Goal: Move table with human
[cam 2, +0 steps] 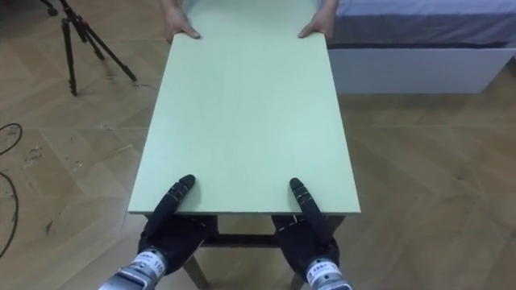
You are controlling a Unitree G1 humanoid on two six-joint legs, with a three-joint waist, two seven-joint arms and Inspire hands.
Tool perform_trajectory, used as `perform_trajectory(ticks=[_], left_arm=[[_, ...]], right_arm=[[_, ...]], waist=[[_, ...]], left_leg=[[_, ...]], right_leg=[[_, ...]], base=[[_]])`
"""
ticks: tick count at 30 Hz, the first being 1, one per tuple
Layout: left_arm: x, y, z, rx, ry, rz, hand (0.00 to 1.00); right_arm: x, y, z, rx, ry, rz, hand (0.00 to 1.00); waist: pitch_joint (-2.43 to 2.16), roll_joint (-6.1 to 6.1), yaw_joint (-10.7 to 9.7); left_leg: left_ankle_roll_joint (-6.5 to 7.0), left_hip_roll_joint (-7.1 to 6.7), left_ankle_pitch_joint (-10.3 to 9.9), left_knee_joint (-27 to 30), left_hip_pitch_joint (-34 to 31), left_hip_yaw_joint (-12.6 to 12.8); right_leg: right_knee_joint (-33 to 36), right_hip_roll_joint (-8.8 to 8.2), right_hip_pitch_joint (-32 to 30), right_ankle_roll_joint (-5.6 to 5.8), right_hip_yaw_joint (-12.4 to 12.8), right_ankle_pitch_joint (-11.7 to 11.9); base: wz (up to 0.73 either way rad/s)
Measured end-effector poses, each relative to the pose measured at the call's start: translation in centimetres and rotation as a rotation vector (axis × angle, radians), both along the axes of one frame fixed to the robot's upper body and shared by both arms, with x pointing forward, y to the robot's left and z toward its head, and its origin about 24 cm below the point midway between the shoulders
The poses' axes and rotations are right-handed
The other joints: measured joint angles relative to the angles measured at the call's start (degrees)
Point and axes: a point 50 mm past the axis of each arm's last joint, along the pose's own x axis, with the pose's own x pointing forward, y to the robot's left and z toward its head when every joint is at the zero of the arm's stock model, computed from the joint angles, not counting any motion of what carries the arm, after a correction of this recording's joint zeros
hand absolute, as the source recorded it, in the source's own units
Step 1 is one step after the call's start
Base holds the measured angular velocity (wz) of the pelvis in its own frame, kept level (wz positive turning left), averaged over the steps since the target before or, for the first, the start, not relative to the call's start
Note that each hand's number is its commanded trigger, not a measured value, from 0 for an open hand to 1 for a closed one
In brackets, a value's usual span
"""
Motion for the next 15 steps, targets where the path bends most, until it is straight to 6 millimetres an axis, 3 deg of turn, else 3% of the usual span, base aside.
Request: perform_trajectory(ticks=[15], left_arm=[[0.5, 0.2, 1.7, 0.040, -0.087, 0.002, 1.00]], right_arm=[[1.0, 0.1, 2.2, 0.000, -0.069, 0.013, 1.00]], waist=[[-0.13, 0.18, 0.00]], left_leg=[[0.00, 0.01, 0.00, -0.02, 0.54, -0.02]], right_leg=[[-0.03, 0.15, 0.37, 0.02, 0.26, -0.01]], base=[[-0.01]])
